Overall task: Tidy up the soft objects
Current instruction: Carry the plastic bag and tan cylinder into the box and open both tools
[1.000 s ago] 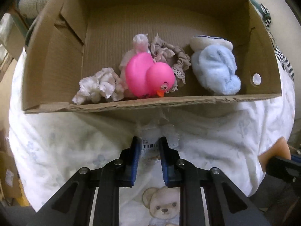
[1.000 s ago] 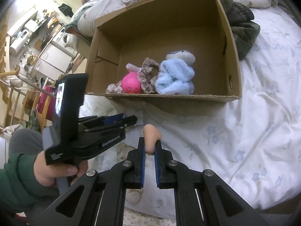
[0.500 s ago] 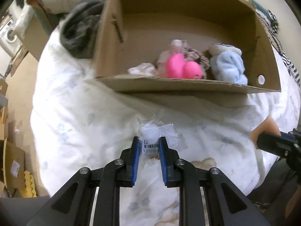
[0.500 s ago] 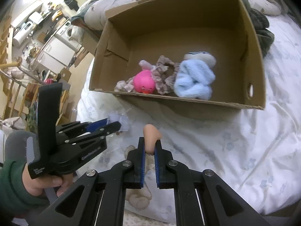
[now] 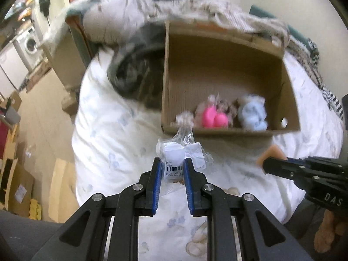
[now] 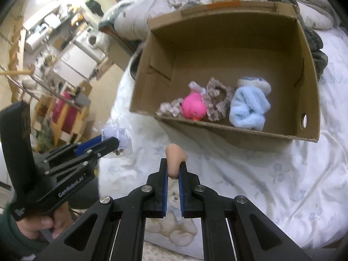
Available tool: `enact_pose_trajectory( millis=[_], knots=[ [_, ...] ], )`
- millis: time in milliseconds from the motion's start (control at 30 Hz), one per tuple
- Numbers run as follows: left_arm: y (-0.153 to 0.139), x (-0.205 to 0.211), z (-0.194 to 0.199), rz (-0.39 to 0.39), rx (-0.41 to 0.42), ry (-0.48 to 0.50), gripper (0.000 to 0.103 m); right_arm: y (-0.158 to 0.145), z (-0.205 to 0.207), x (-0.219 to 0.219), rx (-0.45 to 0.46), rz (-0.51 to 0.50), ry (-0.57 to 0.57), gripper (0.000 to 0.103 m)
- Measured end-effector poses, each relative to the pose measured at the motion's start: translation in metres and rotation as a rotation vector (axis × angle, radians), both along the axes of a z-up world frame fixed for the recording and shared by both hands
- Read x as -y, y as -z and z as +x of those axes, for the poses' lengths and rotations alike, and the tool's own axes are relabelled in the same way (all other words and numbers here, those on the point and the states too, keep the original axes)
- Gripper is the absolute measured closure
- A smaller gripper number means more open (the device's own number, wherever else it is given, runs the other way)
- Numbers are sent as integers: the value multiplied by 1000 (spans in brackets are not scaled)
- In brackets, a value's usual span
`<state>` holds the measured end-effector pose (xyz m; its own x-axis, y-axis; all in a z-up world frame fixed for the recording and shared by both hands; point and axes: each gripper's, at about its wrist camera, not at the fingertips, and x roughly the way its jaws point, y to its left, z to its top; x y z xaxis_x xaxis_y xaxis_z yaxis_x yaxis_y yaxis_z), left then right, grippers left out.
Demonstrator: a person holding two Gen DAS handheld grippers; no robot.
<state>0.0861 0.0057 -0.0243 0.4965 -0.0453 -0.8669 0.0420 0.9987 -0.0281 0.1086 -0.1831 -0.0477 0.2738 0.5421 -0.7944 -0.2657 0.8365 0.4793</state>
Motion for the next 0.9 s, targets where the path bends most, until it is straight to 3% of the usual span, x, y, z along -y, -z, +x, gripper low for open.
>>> enact_pose_trajectory(
  millis=[233, 500, 667, 800, 900],
  knots=[
    [-44, 6, 7, -16, 112, 26, 85, -31, 7, 23, 67, 57, 76, 93],
    [-73, 11, 40, -14, 154, 63, 85, -63, 32, 41, 148, 101, 128, 93],
    [-73, 20, 71, -4, 161, 92, 85, -65, 60, 50, 168, 64, 142, 93],
    [-57, 27, 96, 8, 138, 113, 85, -50, 73, 61, 152, 69, 198, 93],
    [-35, 23, 109, -70, 92, 104, 85, -29, 70, 69, 100, 120, 267, 93]
  ],
)
